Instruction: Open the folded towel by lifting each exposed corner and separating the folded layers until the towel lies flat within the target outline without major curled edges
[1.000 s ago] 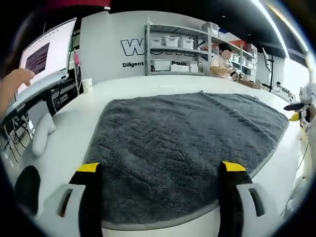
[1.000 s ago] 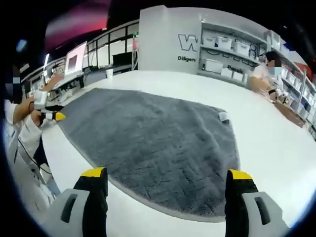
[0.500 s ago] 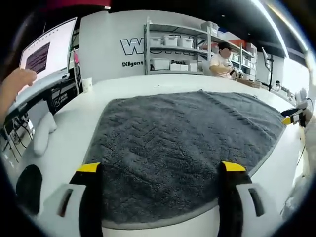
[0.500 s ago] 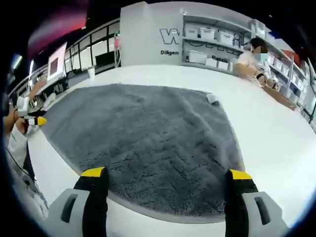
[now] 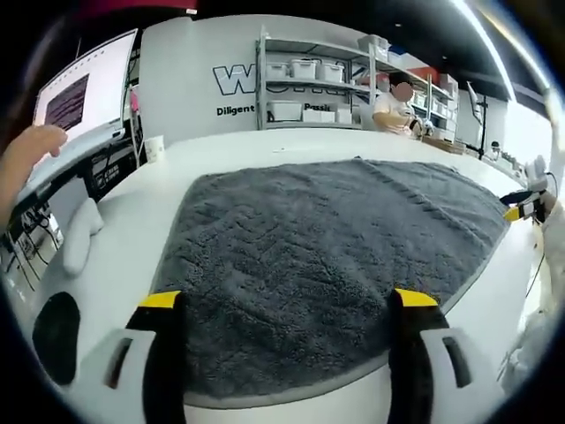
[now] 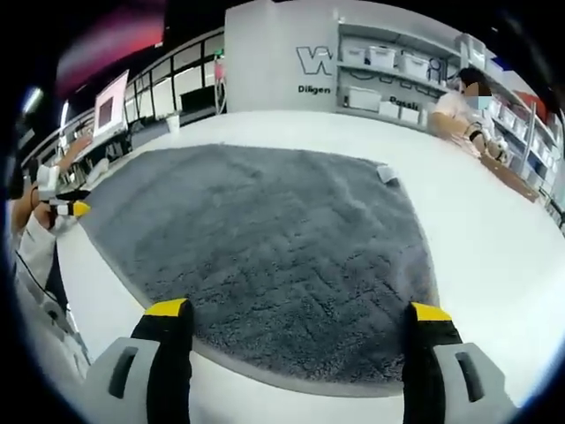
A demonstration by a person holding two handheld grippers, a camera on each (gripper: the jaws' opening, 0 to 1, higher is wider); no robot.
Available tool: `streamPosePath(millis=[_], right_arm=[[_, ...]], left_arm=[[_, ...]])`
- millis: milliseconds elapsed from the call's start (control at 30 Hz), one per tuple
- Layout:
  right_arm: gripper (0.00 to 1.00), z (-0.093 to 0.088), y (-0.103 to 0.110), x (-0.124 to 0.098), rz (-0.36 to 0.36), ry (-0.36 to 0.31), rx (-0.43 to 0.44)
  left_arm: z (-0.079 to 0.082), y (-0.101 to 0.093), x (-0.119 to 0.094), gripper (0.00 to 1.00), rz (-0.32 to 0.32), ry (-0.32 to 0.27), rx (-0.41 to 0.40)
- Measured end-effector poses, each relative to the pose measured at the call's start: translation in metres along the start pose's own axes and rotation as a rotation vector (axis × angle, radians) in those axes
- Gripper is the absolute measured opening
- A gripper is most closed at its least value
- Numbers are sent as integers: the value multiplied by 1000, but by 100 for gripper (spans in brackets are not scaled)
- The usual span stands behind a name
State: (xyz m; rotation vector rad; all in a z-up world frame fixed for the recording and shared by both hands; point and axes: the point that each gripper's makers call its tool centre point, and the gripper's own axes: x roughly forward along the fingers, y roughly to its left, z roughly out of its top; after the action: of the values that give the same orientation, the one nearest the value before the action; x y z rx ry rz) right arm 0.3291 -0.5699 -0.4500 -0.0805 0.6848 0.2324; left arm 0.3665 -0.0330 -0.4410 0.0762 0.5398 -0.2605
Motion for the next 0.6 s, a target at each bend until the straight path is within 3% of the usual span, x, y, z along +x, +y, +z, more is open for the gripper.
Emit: streamPosePath(millis=[600], right_arm=[[100, -3, 0, -4, 51, 44, -42]], left_arm=[[-3, -1, -4, 92, -49, 66, 39]])
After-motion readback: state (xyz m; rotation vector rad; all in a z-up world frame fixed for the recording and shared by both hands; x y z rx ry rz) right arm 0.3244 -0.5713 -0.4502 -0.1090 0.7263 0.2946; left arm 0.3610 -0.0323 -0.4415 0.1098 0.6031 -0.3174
